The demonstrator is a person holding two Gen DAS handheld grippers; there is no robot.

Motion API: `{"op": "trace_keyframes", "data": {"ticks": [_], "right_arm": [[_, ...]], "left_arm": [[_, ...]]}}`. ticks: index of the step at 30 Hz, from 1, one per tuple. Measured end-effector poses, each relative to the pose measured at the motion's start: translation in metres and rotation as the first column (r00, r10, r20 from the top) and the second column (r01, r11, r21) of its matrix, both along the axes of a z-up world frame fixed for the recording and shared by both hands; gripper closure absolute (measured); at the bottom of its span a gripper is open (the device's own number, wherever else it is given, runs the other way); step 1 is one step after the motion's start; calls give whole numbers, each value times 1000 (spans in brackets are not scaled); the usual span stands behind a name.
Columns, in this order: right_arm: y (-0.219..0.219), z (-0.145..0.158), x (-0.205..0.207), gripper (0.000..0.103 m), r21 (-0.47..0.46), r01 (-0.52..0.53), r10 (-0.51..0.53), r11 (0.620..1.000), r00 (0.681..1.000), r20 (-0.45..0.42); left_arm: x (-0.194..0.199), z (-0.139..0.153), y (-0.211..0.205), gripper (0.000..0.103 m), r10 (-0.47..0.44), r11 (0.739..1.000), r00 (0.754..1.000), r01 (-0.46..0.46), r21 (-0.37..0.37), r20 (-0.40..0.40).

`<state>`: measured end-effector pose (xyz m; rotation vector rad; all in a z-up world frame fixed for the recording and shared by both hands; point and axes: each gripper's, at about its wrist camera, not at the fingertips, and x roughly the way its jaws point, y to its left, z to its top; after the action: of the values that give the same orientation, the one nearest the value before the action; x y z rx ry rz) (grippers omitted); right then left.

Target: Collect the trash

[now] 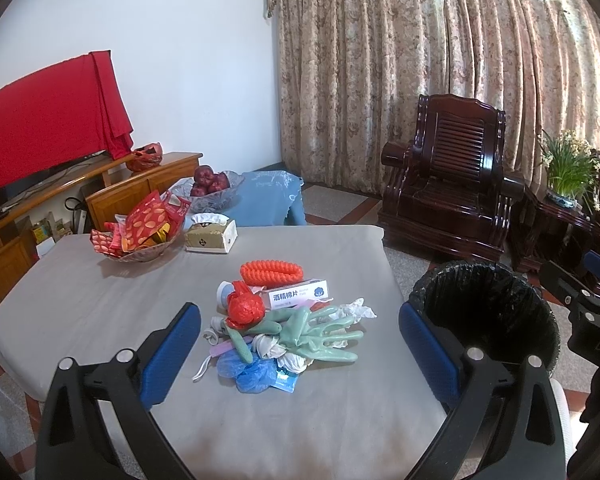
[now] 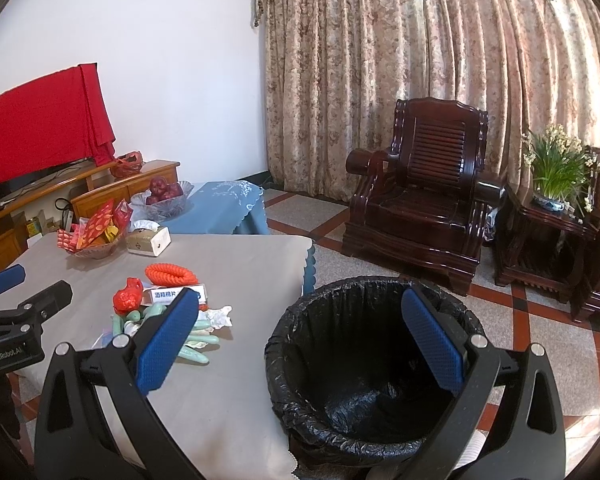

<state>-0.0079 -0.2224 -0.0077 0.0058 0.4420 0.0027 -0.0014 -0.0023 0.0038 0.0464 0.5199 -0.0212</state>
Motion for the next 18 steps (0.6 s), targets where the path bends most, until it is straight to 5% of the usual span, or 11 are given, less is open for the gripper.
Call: {"op": "trace_keyframes", "data": {"ticks": [18], "right_arm": [[11,-2,9,5,10,-15,15,1000,1000,-17]], "left_arm": [[-6,-3,3,6,6,1000,1000,-6,-25,-6]]}}
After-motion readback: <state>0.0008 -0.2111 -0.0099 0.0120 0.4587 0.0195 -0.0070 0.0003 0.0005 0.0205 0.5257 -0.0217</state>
